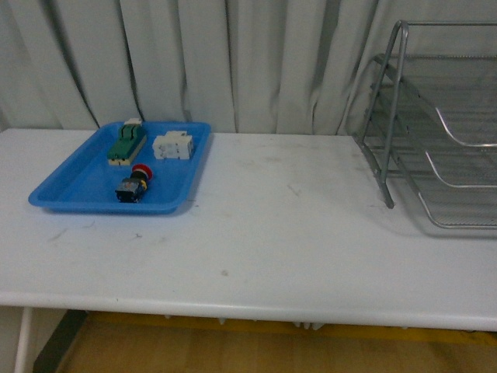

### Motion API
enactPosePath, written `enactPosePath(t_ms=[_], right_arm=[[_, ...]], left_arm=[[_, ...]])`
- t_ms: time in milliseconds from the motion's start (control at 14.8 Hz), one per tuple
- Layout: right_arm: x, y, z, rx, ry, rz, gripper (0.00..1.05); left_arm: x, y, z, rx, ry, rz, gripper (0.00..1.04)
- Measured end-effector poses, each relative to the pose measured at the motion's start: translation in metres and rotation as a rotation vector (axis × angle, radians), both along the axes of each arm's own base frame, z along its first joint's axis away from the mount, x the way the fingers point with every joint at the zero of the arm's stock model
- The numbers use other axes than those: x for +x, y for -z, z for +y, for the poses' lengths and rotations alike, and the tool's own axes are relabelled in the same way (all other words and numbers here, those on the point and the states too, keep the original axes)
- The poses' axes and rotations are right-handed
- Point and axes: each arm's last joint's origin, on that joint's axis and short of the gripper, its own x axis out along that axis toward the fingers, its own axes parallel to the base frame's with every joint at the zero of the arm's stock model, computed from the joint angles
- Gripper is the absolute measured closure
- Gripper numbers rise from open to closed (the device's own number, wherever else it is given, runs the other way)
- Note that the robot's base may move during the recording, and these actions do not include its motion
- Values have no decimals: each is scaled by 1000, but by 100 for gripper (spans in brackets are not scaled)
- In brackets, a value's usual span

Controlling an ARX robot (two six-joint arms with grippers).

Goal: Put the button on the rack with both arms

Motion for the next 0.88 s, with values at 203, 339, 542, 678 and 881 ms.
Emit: enactPosePath(t_ms=[203,339,542,678,881], right_arm=[[0,0,0,0,0,0,6],[0,0,0,0,0,0,6],[0,0,0,0,0,0,6],[0,0,0,0,0,0,6],[0,0,0,0,0,0,6]], left_arm=[[0,0,0,0,0,0,7],[0,0,0,0,0,0,7],[0,0,0,0,0,0,7],[0,0,0,0,0,0,7],[0,0,0,0,0,0,7]])
